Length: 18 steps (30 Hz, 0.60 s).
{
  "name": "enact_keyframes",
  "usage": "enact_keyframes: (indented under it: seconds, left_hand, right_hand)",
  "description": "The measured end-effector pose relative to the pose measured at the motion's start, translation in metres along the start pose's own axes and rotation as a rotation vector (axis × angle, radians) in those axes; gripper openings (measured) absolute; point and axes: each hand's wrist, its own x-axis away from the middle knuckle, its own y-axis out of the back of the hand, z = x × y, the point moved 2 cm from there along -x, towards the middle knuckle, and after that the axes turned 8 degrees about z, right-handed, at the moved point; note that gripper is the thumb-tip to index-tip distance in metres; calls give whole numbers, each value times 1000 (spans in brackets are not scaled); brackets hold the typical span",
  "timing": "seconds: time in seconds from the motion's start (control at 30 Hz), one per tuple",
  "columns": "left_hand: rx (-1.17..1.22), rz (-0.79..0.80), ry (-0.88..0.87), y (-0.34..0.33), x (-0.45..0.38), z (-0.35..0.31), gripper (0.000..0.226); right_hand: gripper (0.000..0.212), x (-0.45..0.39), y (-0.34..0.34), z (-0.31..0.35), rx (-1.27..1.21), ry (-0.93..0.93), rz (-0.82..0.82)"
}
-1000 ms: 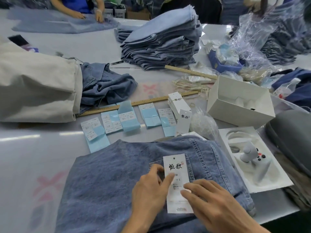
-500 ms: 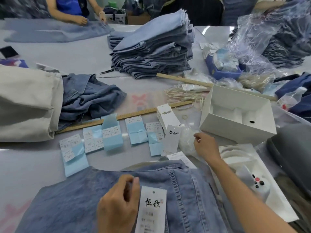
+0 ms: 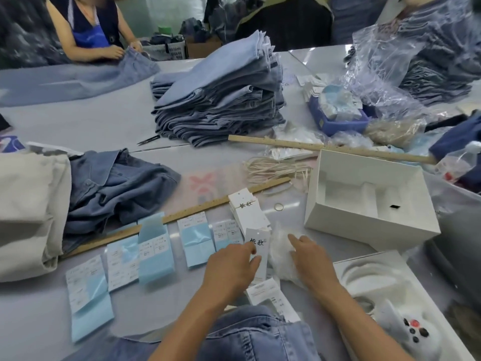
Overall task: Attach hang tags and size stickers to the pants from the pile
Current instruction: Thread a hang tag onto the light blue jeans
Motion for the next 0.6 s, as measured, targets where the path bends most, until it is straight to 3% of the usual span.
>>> enact_keyframes:
  seconds: [0.17,0.27,0.4,0.43,0.6]
  left_hand:
    - [-69,-54,-123,-20,-52,-29,32]
    - [63,15,-120,-34,-67,-34,46]
    - [696,194,-32,-41,-70,-32,78]
    - [740,180,-35,-43,-69,-31,82]
    - [547,106,-91,-50,-66,-32,84]
  right_hand:
    - [5,-3,13,1,168,5,-62]
    - [8,1,21,2,152,11,-113]
    - [16,5,29,-9,-157,-31,-161]
    - [15,6,30,-12,-199,-37,-173]
    - [4,14,35,-13,-92,51,-297]
